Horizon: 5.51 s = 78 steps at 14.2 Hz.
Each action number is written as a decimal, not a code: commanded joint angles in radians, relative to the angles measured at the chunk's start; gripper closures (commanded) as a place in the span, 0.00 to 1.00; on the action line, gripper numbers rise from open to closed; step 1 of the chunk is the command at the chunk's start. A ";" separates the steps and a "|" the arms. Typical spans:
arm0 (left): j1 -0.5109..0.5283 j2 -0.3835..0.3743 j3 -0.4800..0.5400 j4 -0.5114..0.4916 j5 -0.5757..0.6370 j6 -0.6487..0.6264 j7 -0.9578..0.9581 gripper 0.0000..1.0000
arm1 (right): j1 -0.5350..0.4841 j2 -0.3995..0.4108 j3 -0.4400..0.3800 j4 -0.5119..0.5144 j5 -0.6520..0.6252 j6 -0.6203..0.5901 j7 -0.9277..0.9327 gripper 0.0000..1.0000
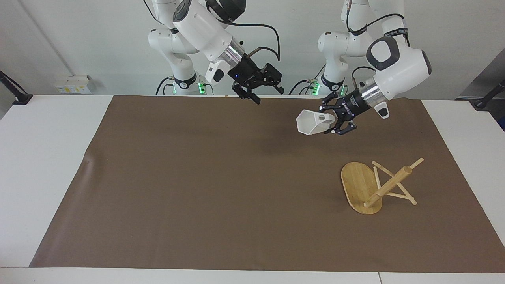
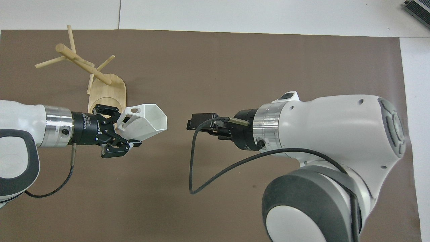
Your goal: Hang cup on rack
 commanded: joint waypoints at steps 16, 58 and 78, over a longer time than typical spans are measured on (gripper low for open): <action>-0.030 0.061 -0.013 -0.052 0.020 0.533 -0.306 1.00 | -0.026 0.010 -0.069 -0.001 -0.208 0.004 -0.216 0.00; -0.020 0.182 -0.009 0.023 0.017 0.752 -0.570 1.00 | -0.026 -0.010 -0.563 0.065 -0.727 -0.216 -0.690 0.00; 0.037 0.181 -0.006 0.019 0.018 0.739 -0.601 0.00 | -0.024 -0.016 -0.583 0.143 -0.727 -0.450 -0.509 0.00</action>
